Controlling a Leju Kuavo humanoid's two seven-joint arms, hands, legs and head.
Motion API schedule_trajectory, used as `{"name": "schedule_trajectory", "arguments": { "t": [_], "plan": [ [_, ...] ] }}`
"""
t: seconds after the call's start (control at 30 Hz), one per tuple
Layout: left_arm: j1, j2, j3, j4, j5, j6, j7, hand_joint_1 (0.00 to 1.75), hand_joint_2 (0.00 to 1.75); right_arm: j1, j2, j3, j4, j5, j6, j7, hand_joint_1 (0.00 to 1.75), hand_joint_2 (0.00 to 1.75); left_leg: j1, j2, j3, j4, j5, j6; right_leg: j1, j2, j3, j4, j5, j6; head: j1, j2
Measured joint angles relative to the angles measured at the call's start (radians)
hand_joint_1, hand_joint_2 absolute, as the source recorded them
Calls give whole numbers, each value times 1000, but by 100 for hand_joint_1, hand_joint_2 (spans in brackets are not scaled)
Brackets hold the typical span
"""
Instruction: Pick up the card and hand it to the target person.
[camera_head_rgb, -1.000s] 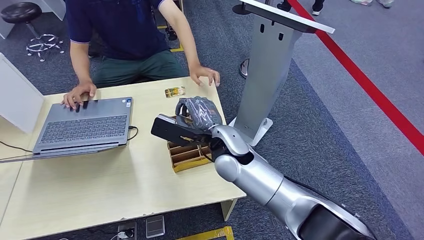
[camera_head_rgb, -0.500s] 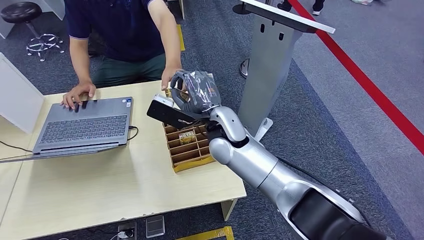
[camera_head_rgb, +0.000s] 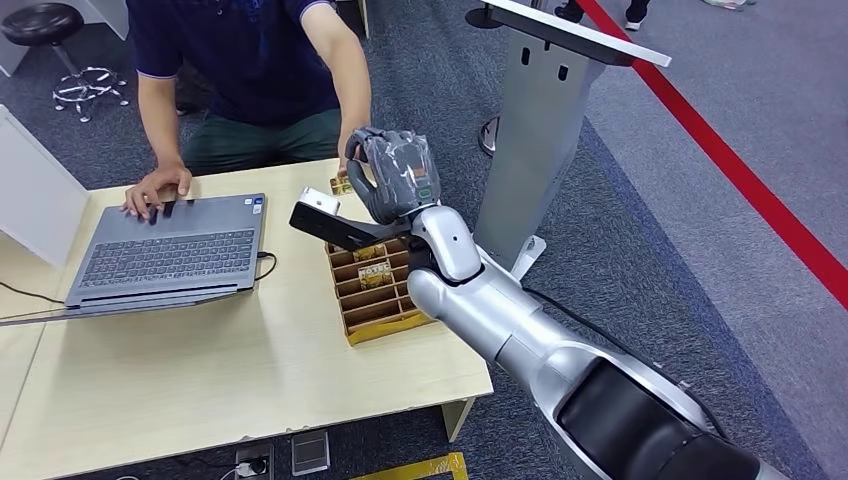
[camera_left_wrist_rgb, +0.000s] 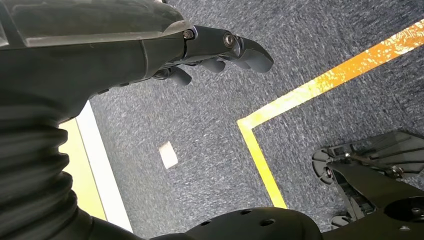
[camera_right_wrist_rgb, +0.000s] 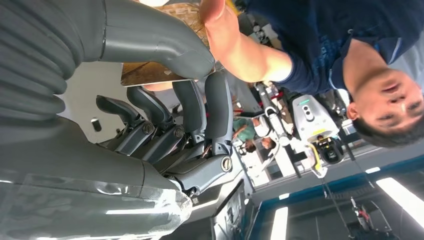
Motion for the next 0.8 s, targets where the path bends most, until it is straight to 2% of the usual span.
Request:
{"name": "schedule_trajectory", "arguments": {
  "t": [0.1,0.23,0.8],
  "plan": [
    [1,0,0,0,0,0,0,0,175,-2,5,1,29,4,-8,0,175,175,0,0,0,0,0,0,0,0,0,0,0,0,0,0],
    [2,0,0,0,0,-1,-1,0,175,-2,9,1,54,5,-14,-2,0,175,0,0,0,0,0,0,0,0,0,0,0,0,0,0],
    [3,0,0,0,-6,-1,-5,0,175,1,16,-7,114,-17,-48,-29,0,175,0,0,0,0,0,0,0,0,0,0,0,0,0,0]
  ]
}}
